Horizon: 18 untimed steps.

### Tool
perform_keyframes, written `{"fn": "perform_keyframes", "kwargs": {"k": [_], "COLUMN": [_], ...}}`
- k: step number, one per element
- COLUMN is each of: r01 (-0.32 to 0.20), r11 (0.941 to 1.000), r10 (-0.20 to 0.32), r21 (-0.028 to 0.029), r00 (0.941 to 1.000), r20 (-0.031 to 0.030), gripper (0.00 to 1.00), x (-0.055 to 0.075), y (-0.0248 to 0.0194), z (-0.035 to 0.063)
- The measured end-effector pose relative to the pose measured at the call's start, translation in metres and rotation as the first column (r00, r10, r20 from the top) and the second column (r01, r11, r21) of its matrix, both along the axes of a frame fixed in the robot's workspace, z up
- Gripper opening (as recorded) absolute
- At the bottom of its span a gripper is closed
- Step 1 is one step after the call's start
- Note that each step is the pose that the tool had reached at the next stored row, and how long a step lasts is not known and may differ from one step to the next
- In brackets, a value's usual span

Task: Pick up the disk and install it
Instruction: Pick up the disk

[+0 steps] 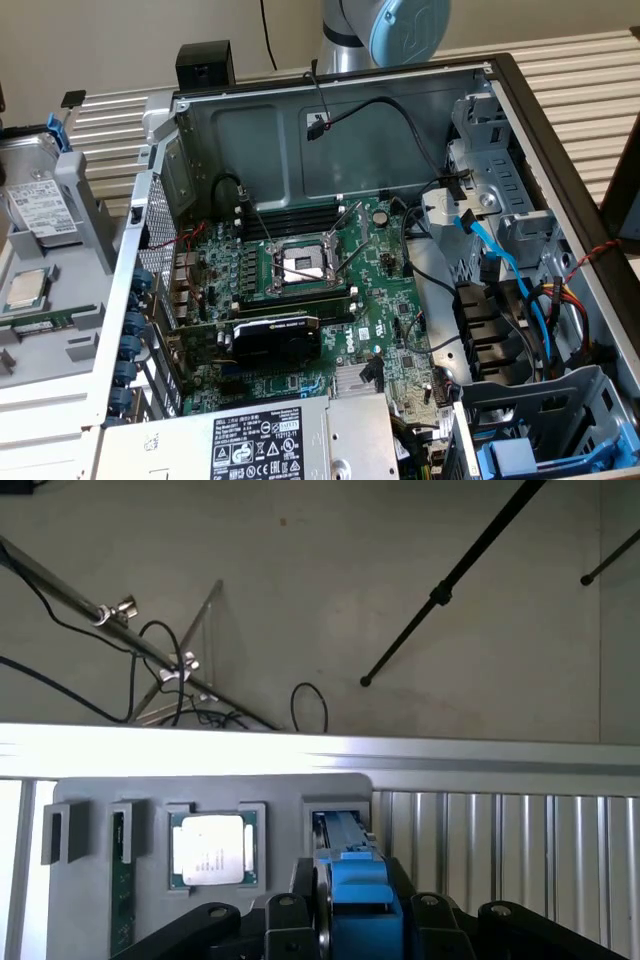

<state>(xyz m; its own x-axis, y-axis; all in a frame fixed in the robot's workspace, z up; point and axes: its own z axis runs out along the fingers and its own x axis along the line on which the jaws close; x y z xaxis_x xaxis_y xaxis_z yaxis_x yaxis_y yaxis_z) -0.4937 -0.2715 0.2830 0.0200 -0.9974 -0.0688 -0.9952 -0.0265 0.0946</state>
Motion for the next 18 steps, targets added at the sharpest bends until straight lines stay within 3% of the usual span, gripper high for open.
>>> {"fn": "perform_keyframes", "kwargs": {"k": [18], "r01": [0.000], "r11": [1.0000], "r10": [0.000], "r21": [-0.0095], "r00": [1.0000], "r20": [-0.0035], "gripper": [0.38], "x": [0.0000], "y": [0.0000], "z": [0.0034]}}
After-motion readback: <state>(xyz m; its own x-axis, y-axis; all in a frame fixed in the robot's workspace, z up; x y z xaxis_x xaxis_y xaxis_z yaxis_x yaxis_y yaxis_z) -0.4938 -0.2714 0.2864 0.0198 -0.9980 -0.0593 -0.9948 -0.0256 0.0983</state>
